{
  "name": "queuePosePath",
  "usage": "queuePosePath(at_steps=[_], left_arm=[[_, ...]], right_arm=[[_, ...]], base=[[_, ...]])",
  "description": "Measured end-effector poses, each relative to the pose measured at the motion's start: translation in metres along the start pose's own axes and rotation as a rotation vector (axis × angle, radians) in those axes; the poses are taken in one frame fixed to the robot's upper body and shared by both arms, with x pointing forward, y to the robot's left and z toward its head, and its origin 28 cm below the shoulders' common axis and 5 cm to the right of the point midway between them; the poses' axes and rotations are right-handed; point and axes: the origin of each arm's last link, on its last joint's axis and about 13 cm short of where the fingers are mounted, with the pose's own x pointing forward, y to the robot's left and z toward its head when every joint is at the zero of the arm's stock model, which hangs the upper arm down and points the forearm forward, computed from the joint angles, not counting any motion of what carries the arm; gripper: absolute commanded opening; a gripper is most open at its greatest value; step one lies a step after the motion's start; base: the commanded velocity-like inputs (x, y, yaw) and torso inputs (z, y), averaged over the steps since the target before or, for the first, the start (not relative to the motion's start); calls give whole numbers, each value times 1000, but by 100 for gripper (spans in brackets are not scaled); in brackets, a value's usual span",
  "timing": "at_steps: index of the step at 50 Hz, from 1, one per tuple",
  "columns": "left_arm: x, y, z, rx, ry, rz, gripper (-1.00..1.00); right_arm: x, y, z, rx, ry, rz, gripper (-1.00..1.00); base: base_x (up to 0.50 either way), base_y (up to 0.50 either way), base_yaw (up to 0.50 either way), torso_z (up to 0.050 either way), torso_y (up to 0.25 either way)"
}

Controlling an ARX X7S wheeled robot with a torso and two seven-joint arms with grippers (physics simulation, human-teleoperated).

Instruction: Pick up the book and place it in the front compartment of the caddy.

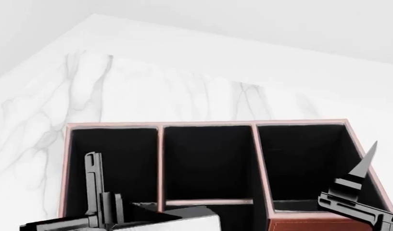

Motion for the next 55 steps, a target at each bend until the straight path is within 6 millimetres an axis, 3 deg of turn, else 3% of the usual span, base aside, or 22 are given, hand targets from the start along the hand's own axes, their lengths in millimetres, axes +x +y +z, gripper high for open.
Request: queuePosePath(at_steps=[25,55], left_arm=[[10,51,8,129,-21,61,-100],[40,74,-12,188,-164,38,-100]], right_arm=[[0,-3,-2,-4,1,-14,100],[-2,-6,-7,-16,12,-27,100]], base=[[0,0,0,0,1],[0,0,0,0,1]])
